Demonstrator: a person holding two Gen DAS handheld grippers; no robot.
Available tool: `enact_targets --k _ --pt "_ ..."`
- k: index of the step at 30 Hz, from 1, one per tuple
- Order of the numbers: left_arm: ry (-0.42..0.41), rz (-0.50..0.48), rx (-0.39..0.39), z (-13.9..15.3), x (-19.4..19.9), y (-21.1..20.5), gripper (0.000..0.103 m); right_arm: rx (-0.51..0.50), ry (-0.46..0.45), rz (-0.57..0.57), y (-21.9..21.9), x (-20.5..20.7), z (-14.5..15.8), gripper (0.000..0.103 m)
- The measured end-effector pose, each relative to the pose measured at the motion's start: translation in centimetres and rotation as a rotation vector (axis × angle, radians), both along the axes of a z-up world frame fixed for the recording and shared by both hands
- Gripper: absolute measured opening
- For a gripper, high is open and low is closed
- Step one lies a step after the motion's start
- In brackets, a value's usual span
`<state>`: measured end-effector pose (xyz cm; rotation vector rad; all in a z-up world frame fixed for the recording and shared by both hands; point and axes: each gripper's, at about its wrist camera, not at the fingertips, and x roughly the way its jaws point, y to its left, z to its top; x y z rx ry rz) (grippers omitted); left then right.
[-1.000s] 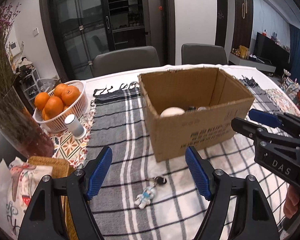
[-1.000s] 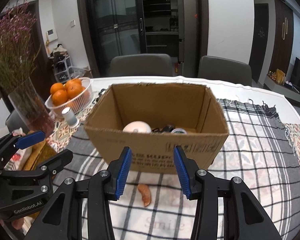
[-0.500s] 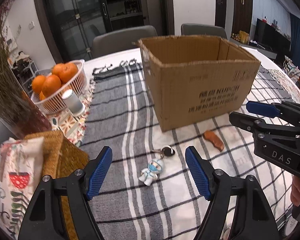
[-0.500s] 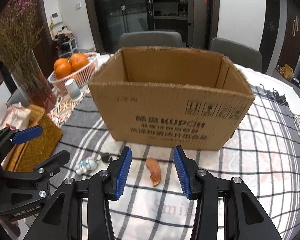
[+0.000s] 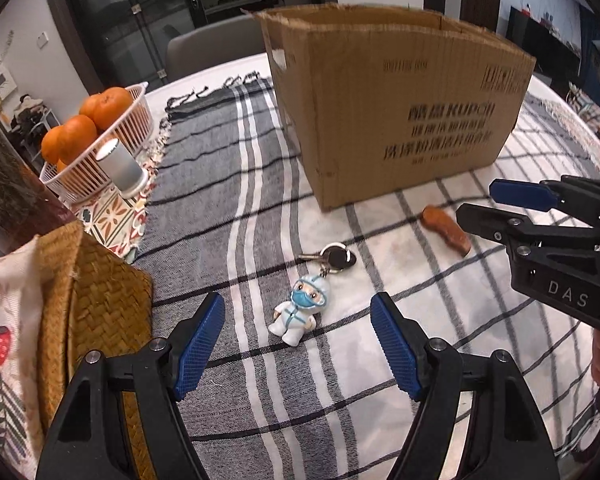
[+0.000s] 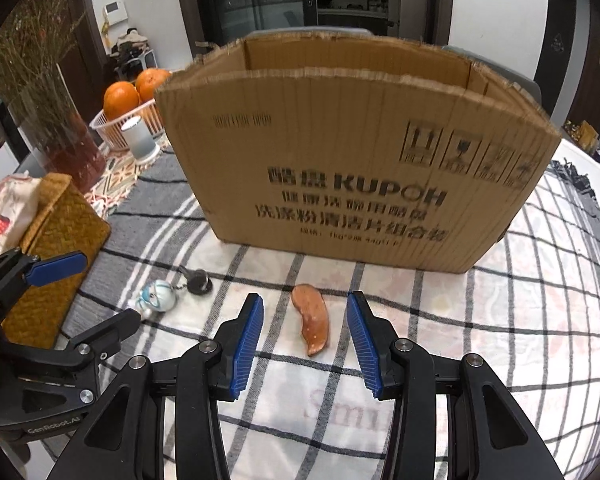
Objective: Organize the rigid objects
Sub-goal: 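Withdraw both tools from the box toward the orange comb and keychain figure, then grasp the orange comb with the right tool while the left grasps the astronaut keychain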
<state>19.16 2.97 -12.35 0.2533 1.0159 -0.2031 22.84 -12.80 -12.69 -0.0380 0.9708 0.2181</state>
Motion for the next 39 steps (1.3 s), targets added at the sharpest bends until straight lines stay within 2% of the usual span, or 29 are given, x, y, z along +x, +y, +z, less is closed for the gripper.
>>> enact_targets --k 7,14,18,26,29,30,32,34,35,39 --pt "0.037 -0.017 0.051 -2.0 1.2 -0.3 0.075 -0.014 0.05 -0.013 -0.2 1.1 -2.5 0.045" --pt "0.08 -0.009 0.033 -3.5 2.6 -0.4 0.075 -0.026 0.061 -0.005 -0.1 2.0 -3.7 0.045" --pt "0.09 -0.005 0.012 -4.0 2.9 -0.1 0.071 -0.031 0.062 0.011 0.4 2.6 -4.2 0.045" --pt "0.111 0.0 -0.038 -4.7 3.2 0.5 0.057 -0.032 0.08 0.022 1.0 3.2 -5.4 0.045" --pt "0.118 0.002 -0.078 -4.8 3.2 0.6 0.045 -0.036 0.071 0.027 1.2 3.3 -5.4 0.045" --pt "0.117 0.007 -0.087 -4.8 3.2 0.6 0.041 -0.035 0.07 0.028 1.3 3.3 -5.4 0.045" --pt "0.111 0.022 -0.091 -4.8 3.2 0.6 0.04 -0.04 0.063 0.024 1.3 3.3 -5.4 0.041" --pt "0.104 0.039 -0.1 -4.7 3.0 0.6 0.04 -0.046 0.055 0.024 1.3 3.2 -5.4 0.029" --pt "0.102 0.045 -0.104 -4.7 2.9 0.7 0.04 -0.045 0.055 0.026 1.4 3.2 -5.3 0.027" --pt "0.098 0.072 -0.134 -4.4 2.4 0.9 0.04 -0.046 0.046 0.018 1.1 3.0 -5.1 0.026"
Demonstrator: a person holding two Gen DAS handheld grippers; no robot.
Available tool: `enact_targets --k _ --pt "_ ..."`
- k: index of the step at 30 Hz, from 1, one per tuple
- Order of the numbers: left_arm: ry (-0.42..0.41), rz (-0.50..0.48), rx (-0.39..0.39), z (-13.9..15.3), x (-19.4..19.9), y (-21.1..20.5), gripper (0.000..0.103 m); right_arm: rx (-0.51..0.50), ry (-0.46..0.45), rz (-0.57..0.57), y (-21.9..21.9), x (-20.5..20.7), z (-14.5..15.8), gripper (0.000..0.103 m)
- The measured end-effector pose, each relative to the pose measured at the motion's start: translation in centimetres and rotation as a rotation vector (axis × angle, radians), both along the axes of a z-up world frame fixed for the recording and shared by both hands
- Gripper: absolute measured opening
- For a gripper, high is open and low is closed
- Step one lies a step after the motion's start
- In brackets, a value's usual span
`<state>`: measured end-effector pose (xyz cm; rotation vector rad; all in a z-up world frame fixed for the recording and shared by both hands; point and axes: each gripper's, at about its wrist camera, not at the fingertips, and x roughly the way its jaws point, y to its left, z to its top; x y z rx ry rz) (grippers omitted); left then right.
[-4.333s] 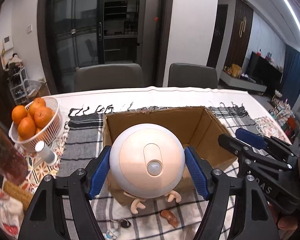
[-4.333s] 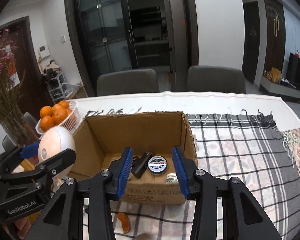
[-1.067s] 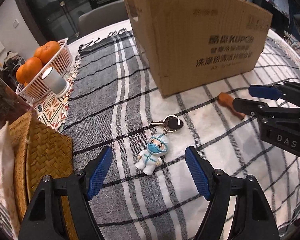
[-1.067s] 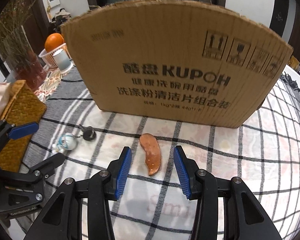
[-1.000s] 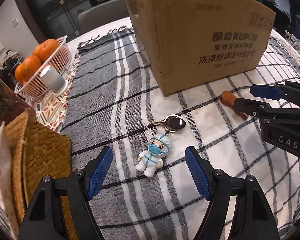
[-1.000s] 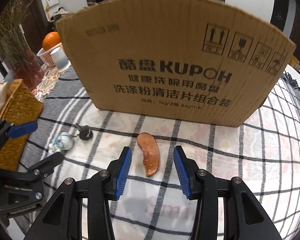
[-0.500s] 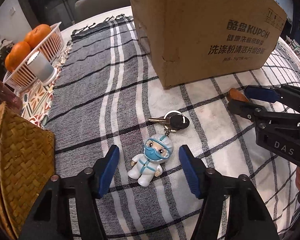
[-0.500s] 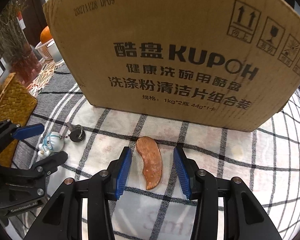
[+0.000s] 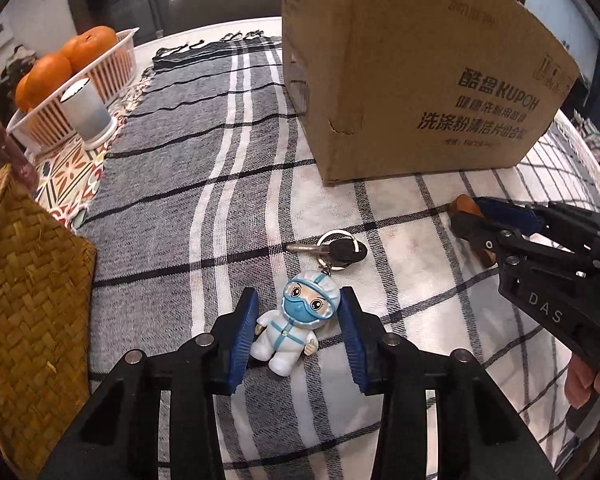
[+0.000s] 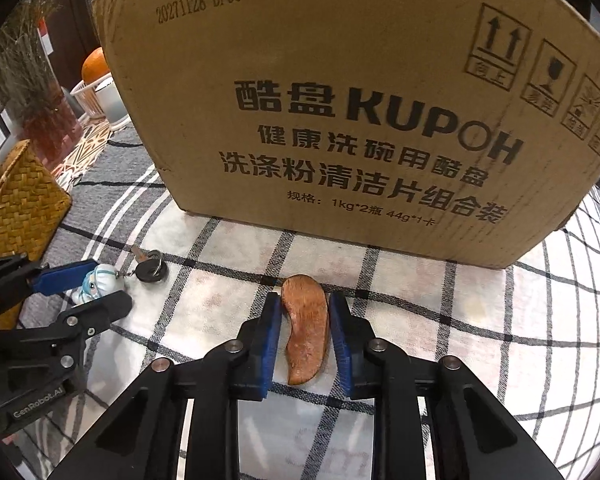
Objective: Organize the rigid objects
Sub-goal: 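Grasp the orange comb with the right tool while the left grasps the astronaut keychain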
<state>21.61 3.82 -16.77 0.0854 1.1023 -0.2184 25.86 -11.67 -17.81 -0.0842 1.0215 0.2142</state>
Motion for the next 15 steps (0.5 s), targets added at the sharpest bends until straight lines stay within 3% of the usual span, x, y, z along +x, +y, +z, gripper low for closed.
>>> enact_targets --k 15 --pt "-0.091 0.02 -0.084 3.4 -2.7 -1.2 0.039 0.047 -0.076 -0.007 -2.2 -3.6 3.6 0.025"
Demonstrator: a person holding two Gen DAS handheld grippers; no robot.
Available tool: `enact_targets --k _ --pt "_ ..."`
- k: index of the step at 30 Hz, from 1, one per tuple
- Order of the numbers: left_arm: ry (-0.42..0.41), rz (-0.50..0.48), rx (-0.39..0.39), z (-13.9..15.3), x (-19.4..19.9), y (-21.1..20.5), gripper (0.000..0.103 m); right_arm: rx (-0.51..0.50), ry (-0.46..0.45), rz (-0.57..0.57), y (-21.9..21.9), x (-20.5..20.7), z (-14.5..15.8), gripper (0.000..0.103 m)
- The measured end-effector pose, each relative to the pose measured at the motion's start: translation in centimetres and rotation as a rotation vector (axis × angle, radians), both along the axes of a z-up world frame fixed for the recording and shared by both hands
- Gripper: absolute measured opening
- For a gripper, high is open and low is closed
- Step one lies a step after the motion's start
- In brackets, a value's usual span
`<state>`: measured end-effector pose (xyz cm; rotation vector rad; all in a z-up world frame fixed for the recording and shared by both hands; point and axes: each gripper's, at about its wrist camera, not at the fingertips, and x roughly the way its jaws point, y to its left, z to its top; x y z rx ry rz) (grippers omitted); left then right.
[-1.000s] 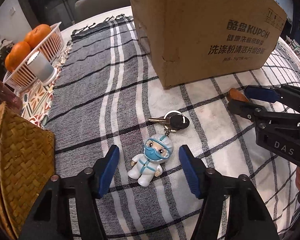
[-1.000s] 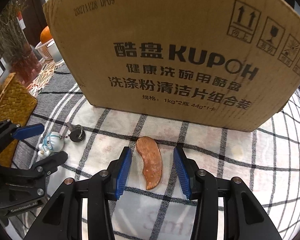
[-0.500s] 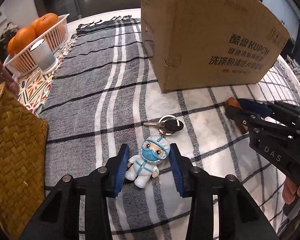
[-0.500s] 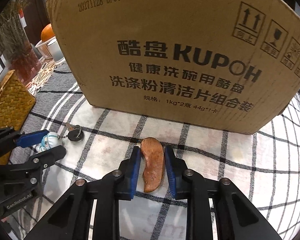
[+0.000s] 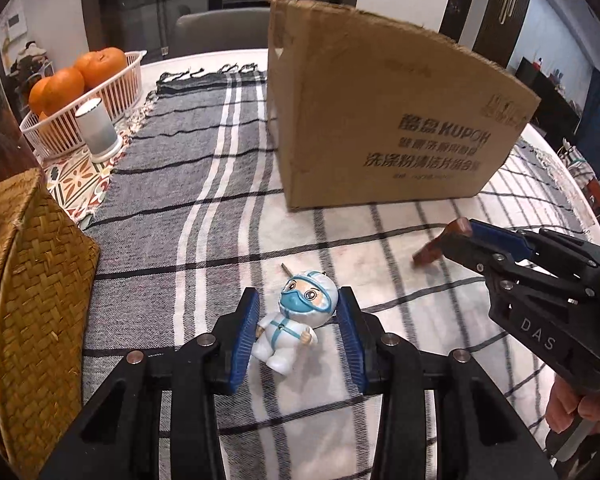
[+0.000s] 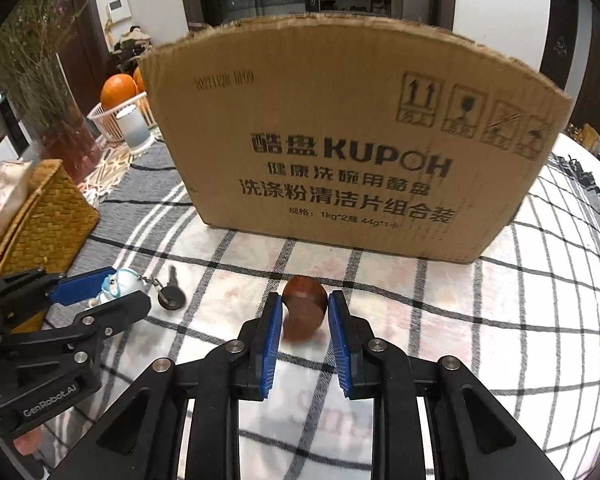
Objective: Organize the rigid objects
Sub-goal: 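Grasp the orange comb with the right tool while the left grasps the astronaut keychain, then carry the comb and keychain into the box and open both tools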
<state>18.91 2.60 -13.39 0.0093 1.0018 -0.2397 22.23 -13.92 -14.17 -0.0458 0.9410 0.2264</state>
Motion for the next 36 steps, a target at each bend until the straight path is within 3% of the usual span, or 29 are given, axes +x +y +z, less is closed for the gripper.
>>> enact_targets --k 15,36 --pt "-0.092 -0.006 -0.039 4.0 -2.1 -1.9 0.039 0.037 -0.08 -0.034 -2.1 -3.5 3.8 0.025" --pt "-0.281 -0.036 -0.089 12.8 -1.4 -4.2 0.039 0.094 -0.273 -0.096 -4.4 -4.8 11.9 0.025"
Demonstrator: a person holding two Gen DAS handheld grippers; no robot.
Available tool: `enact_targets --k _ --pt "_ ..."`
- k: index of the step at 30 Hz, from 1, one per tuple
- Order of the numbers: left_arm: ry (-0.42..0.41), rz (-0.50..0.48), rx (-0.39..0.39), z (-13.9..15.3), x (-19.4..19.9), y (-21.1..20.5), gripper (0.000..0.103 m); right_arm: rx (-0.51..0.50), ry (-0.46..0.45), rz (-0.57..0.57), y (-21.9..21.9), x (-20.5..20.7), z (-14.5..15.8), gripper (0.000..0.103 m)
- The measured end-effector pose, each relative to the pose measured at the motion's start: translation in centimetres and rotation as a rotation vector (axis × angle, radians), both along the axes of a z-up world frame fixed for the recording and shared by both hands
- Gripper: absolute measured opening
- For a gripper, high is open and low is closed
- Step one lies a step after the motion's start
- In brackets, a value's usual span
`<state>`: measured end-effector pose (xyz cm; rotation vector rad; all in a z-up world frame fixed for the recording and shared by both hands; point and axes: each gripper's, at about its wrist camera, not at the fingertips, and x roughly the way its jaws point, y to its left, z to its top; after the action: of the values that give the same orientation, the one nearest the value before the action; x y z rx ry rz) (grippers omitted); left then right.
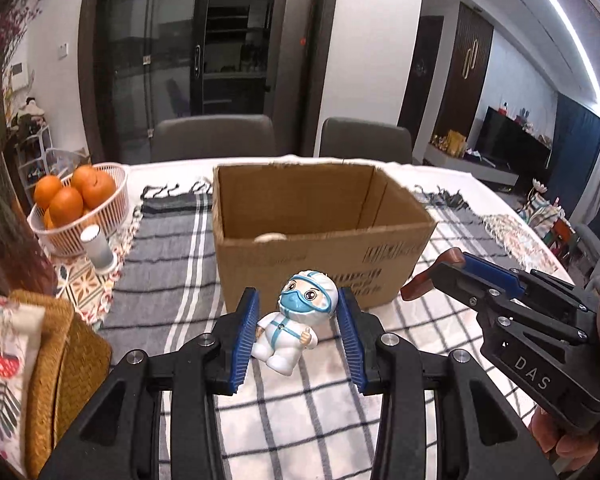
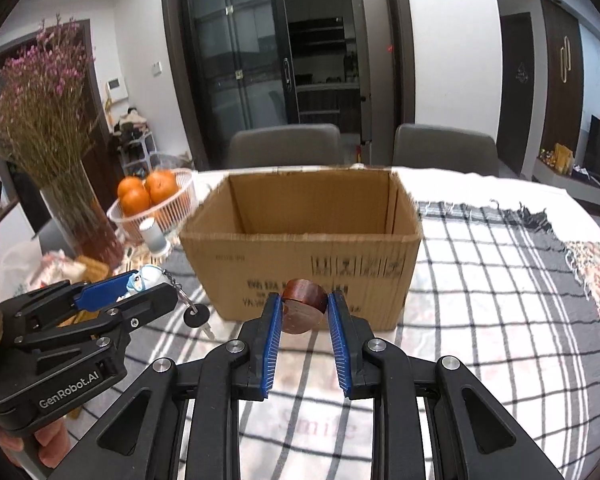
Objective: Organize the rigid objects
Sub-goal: 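Carry the comb and keychain into the box and open both tools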
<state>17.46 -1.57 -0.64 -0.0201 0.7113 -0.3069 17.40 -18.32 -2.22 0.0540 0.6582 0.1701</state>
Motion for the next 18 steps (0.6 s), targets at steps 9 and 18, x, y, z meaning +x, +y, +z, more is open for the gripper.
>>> enact_targets --k 9,18 --pt "-0.054 -0.004 -0.016 2.6 1.7 -0.4 0.039 0.01 -0.075 -0.009 -0.5 1.1 3.2 0.025" --pt "-0.057 0.001 -0.018 3.8 4.4 -0.7 0.039 0.0 -0.104 -0.011 -0.8 3.6 4.9 0.025"
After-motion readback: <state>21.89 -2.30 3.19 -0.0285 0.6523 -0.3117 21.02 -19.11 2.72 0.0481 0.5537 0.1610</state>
